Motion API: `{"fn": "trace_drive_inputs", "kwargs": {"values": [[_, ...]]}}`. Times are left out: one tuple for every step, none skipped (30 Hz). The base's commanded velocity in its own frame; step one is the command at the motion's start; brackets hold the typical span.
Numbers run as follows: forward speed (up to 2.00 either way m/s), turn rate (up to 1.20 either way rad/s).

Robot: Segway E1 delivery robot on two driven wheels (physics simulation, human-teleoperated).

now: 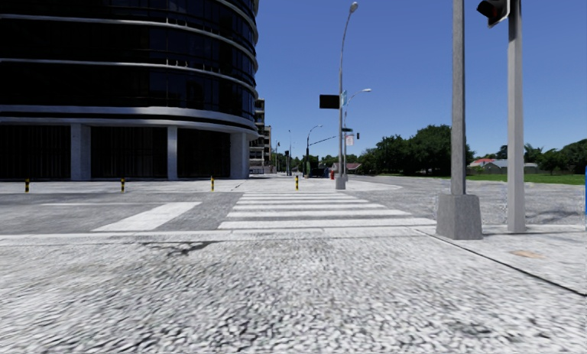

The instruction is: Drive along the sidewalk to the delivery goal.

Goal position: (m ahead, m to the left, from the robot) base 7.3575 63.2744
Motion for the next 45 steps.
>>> {"fn": "trace_drive_inputs", "kwargs": {"values": [[2.0, 0.0], [2.0, 0.0], [2.0, 0.0], [2.0, 0.0], [2.0, 0.0], [2.0, 0.05], [2.0, 0.08], [2.0, 0.08], [2.0, 0.08], [2.0, 0.08], [2.0, 0.08], [2.0, 0.09], [2.0, 0.09], [2.0, 0.11], [2.0, 0.15], [2.0, 0.18], [2.0, 0.2], [2.0, 0.2], [2.0, 0.21], [2.0, 0.22], [2.0, 0.22], [2.0, 0.24], [2.0, 0.24], [2.0, 0.24], [2.0, 0.24], [2.0, 0.24], [2.0, 0.24], [2.0, 0.24], [2.0, 0.24], [2.0, 0.24], [2.0, 0.24], [2.0, 0.24], [2.0, 0.24], [2.0, 0.24], [2.0, 0.24], [2.0, 0.24], [2.0, 0.16], [2.0, 0.16], [2.0, 0.0], [2.0, 0.0], [2.0, 0.0], [2.0, 0.0], [2.0, 0.0], [2.0, 0.0], [2.0, 0.0]]}}
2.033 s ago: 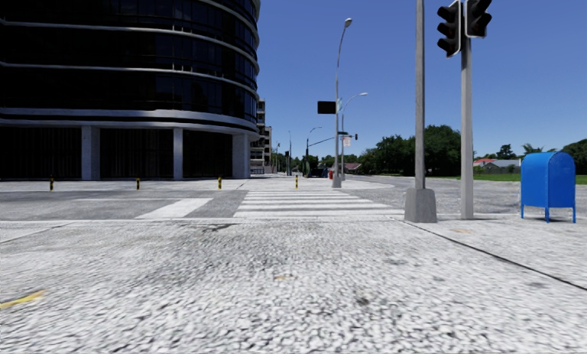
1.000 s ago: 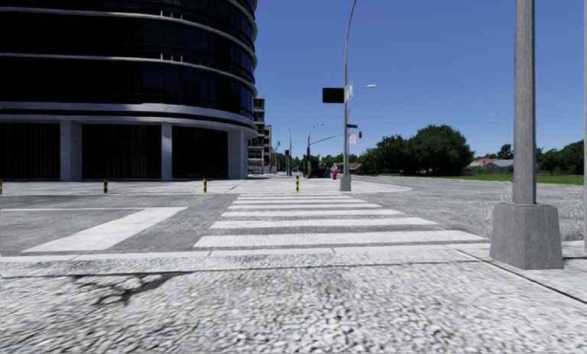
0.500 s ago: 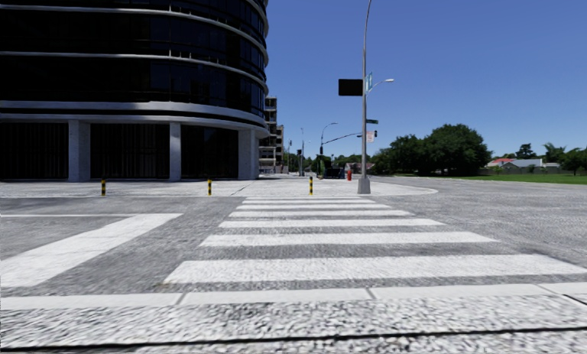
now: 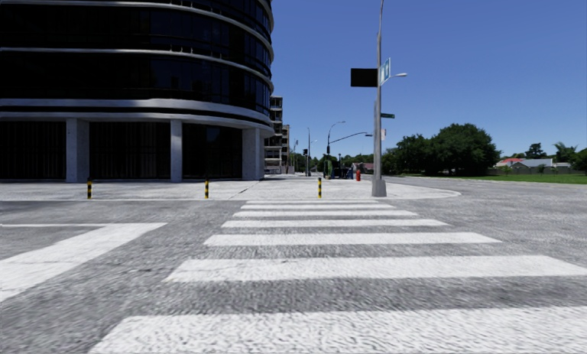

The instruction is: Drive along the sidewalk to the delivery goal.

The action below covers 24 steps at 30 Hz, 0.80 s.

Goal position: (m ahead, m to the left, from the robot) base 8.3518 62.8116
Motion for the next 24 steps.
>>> {"fn": "trace_drive_inputs", "kwargs": {"values": [[2.0, 0.0], [2.0, 0.0], [2.0, 0.0], [2.0, 0.0], [1.92, 0.0], [1.81, 0.0], [1.57, 0.0], [1.4, 0.0], [1.4, 0.0], [1.35, 0.0], [1.34, 0.0], [1.34, 0.0], [1.33, 0.0], [1.33, 0.0], [1.33, 0.0], [1.33, 0.0], [1.33, 0.0], [1.33, 0.0], [1.33, 0.0], [1.33, 0.0], [1.33, 0.0], [1.33, 0.0], [1.33, 0.0], [1.34, 0.0]]}}
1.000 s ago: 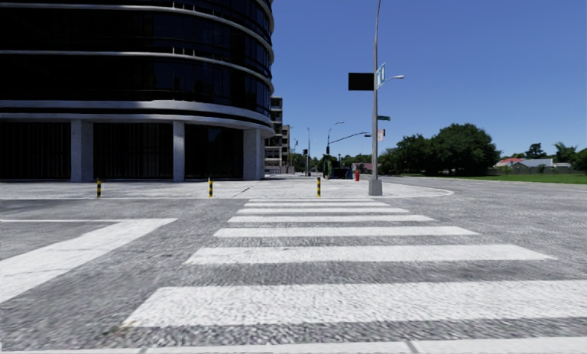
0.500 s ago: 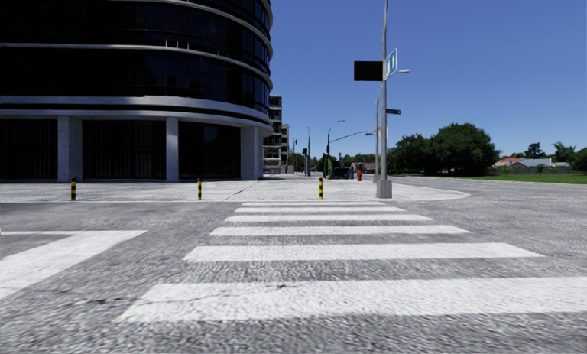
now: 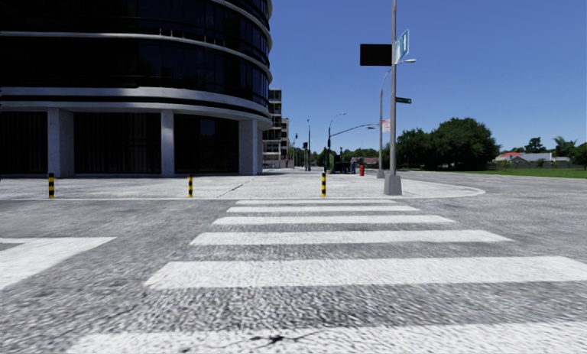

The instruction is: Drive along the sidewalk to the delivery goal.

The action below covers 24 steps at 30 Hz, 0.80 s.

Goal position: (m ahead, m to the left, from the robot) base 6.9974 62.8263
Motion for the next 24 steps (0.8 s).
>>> {"fn": "trace_drive_inputs", "kwargs": {"values": [[1.34, 0.0], [1.35, 0.0], [1.36, 0.0], [1.37, 0.0], [1.37, 0.0], [1.37, 0.0], [1.37, 0.0], [1.37, 0.0], [1.37, 0.0], [1.37, 0.0], [1.37, 0.0], [1.37, 0.0], [1.37, 0.0], [1.37, 0.0], [1.37, 0.0], [1.37, 0.0], [1.37, 0.0], [1.37, 0.0], [1.38, 0.0], [2.0, 0.0], [2.0, 0.0], [2.0, 0.0], [2.0, 0.0], [2.0, 0.0]]}}
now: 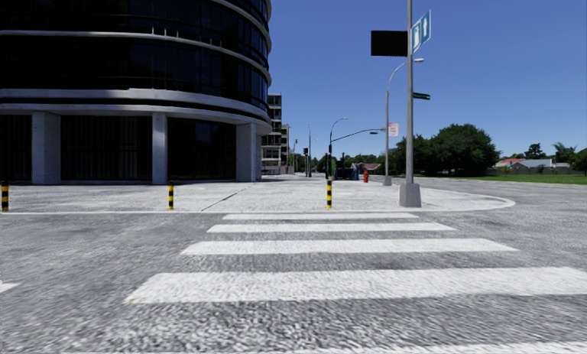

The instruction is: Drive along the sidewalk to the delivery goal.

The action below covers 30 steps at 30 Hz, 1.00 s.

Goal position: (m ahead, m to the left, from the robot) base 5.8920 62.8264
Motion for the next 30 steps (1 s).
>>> {"fn": "trace_drive_inputs", "kwargs": {"values": [[2.0, 0.0], [2.0, 0.0], [2.0, 0.0], [2.0, 0.0], [2.0, 0.0], [2.0, 0.0], [2.0, 0.0], [2.0, 0.0], [2.0, 0.0], [2.0, 0.05], [2.0, 0.13], [2.0, 0.23], [2.0, 0.23], [2.0, 0.27], [2.0, 0.28], [2.0, 0.28], [2.0, 0.28], [2.0, 0.28], [2.0, 0.28], [2.0, 0.28], [2.0, 0.28], [2.0, 0.28], [2.0, 0.28], [2.0, 0.28], [2.0, 0.2], [2.0, 0.01], [2.0, 0.01], [2.0, 0.0], [2.0, 0.0], [2.0, 0.0]]}}
